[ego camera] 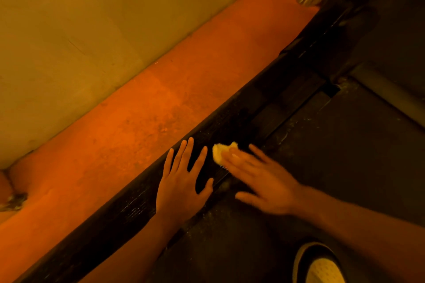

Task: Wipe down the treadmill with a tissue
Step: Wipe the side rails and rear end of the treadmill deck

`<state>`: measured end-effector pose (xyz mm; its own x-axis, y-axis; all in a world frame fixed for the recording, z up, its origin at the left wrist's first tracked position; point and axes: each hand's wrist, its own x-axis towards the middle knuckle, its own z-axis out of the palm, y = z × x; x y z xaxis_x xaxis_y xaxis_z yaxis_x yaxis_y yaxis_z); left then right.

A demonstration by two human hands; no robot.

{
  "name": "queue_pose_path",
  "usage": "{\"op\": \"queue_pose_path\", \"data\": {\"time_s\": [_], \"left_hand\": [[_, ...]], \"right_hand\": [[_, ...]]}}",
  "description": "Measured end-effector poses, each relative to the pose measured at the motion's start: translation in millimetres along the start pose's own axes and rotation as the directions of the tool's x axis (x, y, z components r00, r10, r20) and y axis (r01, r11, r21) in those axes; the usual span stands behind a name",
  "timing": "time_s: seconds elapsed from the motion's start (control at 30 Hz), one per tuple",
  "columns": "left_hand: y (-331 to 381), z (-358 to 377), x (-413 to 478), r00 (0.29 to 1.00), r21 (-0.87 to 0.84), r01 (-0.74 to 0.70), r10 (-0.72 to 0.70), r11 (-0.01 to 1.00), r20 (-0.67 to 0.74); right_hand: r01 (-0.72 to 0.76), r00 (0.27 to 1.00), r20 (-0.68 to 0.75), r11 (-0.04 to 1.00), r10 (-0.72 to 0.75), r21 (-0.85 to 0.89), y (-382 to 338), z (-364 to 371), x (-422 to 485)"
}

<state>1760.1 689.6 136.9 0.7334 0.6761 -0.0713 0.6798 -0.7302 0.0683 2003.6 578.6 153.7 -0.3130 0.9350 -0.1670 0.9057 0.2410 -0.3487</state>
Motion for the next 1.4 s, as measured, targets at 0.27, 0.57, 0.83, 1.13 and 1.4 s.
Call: {"op": "queue_pose_path", "data": {"time_s": [0.27,0.57,0.83,1.13,1.4], "left_hand": [[0.9,-5.0,0.6,0.999,-0.006,0.032,-0.032,0.999,0.003],[-0.3,-3.1,1.0,1.000,-0.023,0.025,-0.025,0.999,0.000],[-0.1,-4.3,1.3,0.999,-0.034,0.032,-0.032,0.999,-0.001],[-0.2,-4.2,2.0,0.999,0.002,0.032,-0.032,0.999,0.009],[0.0,-5.5,1.5,0.999,-0.005,0.031,-0.031,1.000,0.021]], "right_hand": [[-0.680,0.713,-0.153,0.728,0.684,0.084,130.8,-46.5,-0.1],[-0.044,0.999,0.015,0.999,0.044,-0.021,-1.3,3.1,-8.8],[-0.672,0.735,-0.158,0.740,0.660,-0.034,162.5,-58.8,-13.8],[-0.326,0.934,-0.103,0.934,0.342,0.145,16.3,-7.0,10.1],[-0.460,0.878,-0.169,0.886,0.447,-0.049,121.5,-44.2,6.4]]}}
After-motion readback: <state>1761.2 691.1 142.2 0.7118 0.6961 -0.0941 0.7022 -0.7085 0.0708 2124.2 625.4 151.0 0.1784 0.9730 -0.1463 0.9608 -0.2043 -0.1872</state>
